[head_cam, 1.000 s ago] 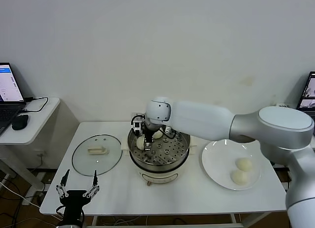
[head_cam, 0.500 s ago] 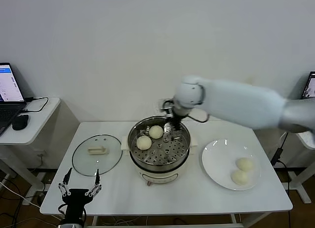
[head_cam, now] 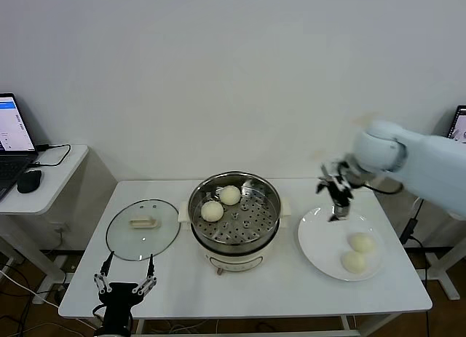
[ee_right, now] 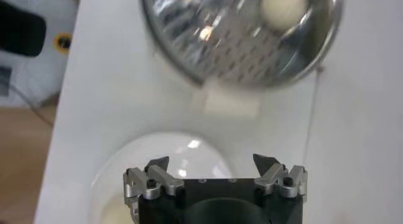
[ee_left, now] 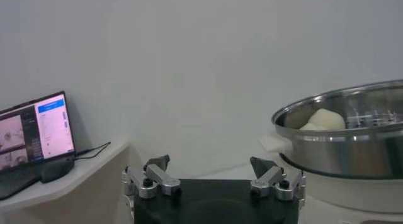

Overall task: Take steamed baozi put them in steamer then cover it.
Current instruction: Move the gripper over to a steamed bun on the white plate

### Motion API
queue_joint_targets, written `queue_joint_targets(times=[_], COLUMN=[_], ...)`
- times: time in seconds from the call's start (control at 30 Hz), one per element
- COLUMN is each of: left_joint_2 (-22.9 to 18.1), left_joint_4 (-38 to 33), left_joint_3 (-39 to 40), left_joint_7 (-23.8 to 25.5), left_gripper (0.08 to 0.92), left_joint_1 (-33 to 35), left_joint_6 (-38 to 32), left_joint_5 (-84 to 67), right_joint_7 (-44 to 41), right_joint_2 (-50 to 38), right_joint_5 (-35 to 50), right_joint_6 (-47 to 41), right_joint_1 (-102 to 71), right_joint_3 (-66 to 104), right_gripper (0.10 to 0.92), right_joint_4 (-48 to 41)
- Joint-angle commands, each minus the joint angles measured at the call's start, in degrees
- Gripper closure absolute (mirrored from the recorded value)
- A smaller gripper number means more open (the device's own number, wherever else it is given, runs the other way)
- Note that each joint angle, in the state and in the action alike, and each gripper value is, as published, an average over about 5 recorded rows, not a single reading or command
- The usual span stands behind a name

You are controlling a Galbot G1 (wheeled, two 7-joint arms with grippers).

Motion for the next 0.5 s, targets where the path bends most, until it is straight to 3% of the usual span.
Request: queue_joint_targets(times=[0.03, 0.5], left_joint_2=[-0.1, -0.9], left_joint_4=[0.1, 0.1], left_joint_3=[0.2, -0.1], left_joint_7=[0.0, -0.2], left_gripper=[0.177, 0.177], left_joint_1=[0.1, 1.1], left_joint_6=[0.0, 0.0], left_joint_5=[0.2, 1.0], right_joint_7=[-1.1, 2.0], right_joint_2=[-9.0, -4.7], right_joint_5=[-11.7, -16.3], right_joint_6=[6.1, 7.0], right_joint_1=[-19.8, -37.3], right_joint_3=[13.6, 25.1], right_gripper=[0.202, 0.202], right_joint_4=[0.8, -5.3])
